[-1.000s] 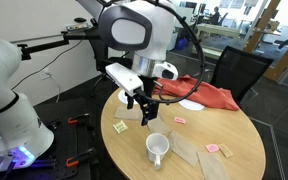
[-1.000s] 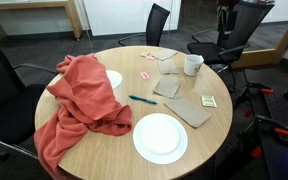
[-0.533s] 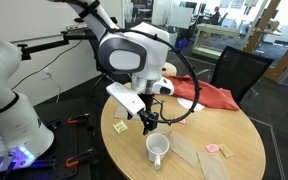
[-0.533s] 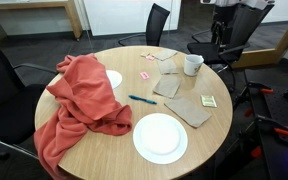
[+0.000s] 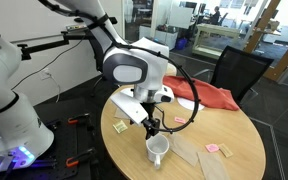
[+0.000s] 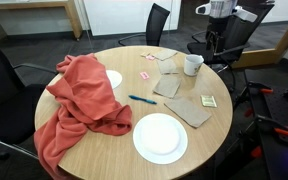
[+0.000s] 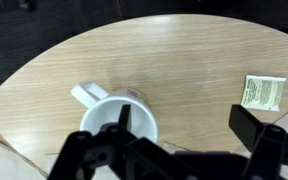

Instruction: Move the cup to the left, then pick the marker and put it in the cup

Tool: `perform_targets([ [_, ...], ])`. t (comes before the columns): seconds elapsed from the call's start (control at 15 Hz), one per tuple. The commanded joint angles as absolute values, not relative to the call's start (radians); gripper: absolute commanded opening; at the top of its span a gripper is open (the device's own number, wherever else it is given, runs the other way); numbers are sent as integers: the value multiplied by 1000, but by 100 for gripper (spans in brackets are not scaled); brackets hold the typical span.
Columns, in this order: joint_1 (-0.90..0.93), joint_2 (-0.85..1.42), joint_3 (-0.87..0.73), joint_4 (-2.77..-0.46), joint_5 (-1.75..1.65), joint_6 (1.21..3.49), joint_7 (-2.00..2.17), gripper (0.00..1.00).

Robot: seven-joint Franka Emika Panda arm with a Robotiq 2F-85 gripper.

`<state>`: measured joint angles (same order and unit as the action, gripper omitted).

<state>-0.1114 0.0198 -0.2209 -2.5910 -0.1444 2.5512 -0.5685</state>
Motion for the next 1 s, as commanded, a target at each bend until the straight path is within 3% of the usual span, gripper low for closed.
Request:
perform_targets([
  [0.0,-134,19,-198,-2589,-146,2549,-567,100],
  [0.93,-133,159,-137,-2518,-54,2699,-566,100],
])
